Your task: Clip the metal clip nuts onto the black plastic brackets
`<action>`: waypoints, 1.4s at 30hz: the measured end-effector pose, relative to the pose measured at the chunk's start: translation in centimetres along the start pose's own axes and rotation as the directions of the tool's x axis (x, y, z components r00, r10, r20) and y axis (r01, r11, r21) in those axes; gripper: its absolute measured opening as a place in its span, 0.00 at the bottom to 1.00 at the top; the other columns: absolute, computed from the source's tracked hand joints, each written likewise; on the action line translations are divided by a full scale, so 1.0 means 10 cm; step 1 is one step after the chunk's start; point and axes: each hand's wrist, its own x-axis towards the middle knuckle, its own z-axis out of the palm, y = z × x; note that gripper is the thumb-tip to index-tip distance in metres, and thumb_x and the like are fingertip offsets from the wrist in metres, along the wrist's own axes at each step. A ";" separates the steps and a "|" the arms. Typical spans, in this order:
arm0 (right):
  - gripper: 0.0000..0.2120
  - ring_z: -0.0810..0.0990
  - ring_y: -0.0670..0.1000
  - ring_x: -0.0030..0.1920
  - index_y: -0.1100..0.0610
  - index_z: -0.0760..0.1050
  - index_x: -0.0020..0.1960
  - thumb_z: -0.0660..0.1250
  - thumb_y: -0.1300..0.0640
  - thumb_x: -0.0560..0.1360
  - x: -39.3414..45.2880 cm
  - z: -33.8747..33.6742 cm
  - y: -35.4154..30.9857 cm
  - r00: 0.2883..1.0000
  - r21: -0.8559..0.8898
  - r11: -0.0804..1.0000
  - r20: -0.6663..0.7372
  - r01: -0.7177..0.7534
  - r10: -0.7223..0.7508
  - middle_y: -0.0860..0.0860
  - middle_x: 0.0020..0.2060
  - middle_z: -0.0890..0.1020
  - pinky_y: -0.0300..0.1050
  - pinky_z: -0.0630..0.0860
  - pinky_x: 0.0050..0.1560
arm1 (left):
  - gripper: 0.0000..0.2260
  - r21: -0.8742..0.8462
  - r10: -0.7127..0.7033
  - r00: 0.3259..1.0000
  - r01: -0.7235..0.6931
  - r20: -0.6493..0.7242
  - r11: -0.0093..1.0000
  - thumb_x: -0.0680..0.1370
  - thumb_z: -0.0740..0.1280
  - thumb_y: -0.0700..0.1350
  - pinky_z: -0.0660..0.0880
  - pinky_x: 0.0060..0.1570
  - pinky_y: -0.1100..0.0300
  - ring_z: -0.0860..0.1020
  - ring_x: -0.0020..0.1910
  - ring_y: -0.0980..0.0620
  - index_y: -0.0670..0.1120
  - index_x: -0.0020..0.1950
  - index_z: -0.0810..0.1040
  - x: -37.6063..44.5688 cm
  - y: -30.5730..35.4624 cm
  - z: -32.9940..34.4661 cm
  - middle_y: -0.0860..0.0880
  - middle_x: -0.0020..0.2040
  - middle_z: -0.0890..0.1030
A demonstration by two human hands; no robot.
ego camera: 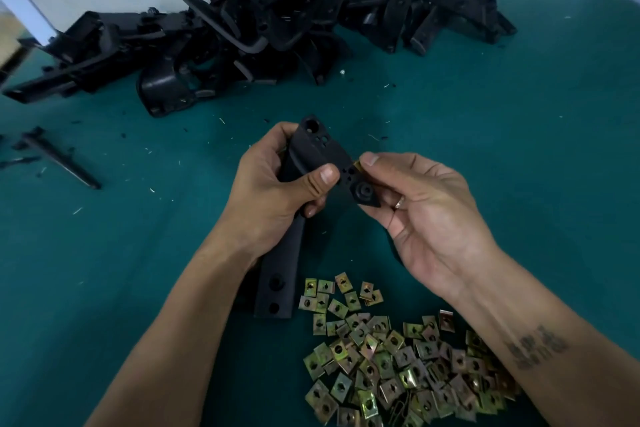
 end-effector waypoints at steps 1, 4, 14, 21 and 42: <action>0.05 0.85 0.49 0.35 0.61 0.80 0.44 0.76 0.63 0.71 -0.01 0.01 0.01 1.000 -0.007 1.000 -0.003 0.000 0.000 0.55 0.37 0.86 0.39 0.81 0.35 | 0.11 0.003 0.003 1.000 -0.003 0.000 1.000 0.74 0.72 0.40 0.69 0.26 0.62 0.71 0.27 0.53 0.42 0.50 0.70 0.00 0.00 0.00 0.51 0.37 0.78; 0.05 0.85 0.49 0.36 0.61 0.80 0.44 0.75 0.63 0.72 -0.02 0.01 0.01 1.000 -0.013 1.000 0.002 -0.002 0.002 0.54 0.36 0.85 0.40 0.82 0.37 | 0.10 -0.001 0.005 1.000 -0.005 -0.003 1.000 0.75 0.71 0.39 0.69 0.25 0.61 0.71 0.27 0.53 0.42 0.50 0.70 0.00 0.00 0.00 0.51 0.37 0.78; 0.06 0.84 0.51 0.38 0.60 0.79 0.40 0.74 0.65 0.73 -0.02 0.06 0.09 0.999 0.070 0.997 -0.046 0.021 -0.018 0.56 0.38 0.85 0.45 0.84 0.41 | 0.10 0.000 -0.003 1.000 0.003 -0.002 1.000 0.74 0.71 0.39 0.69 0.26 0.61 0.71 0.28 0.53 0.42 0.50 0.71 -0.01 0.00 0.02 0.49 0.37 0.77; 0.08 0.84 0.51 0.39 0.60 0.74 0.39 0.74 0.63 0.68 0.02 0.01 0.06 0.994 0.031 0.998 0.094 0.056 -0.059 0.57 0.37 0.83 0.44 0.83 0.41 | 0.08 0.005 0.011 1.000 -0.011 -0.002 1.000 0.76 0.69 0.37 0.69 0.26 0.61 0.70 0.26 0.52 0.41 0.49 0.69 -0.01 0.02 0.01 0.46 0.35 0.75; 0.14 0.76 0.64 0.54 0.60 0.75 0.43 0.63 0.51 0.81 0.08 -0.09 -0.06 0.930 -0.097 0.995 0.368 0.039 0.000 0.66 0.51 0.78 0.55 0.80 0.48 | 0.25 -0.060 -0.013 0.996 0.018 0.089 0.998 0.72 0.78 0.52 0.69 0.27 0.59 0.70 0.26 0.50 0.40 0.53 0.67 -0.03 0.02 0.01 0.44 0.37 0.76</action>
